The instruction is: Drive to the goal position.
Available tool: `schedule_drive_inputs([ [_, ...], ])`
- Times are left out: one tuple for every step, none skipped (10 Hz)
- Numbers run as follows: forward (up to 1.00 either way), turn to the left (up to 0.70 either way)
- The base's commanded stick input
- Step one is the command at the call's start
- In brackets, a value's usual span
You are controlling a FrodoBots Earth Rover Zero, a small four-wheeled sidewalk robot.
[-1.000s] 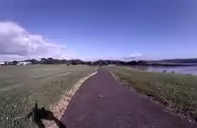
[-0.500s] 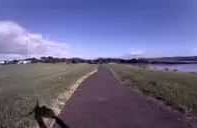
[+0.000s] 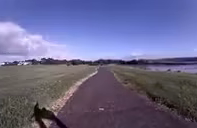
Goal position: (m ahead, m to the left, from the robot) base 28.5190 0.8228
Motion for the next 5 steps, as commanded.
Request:
schedule_drive_inputs([
  [0.7, 0.0],
  [0.7, 0.0],
  [0.7, 0.0],
  [0.7, 0.0],
  [0.7, 0.0],
])
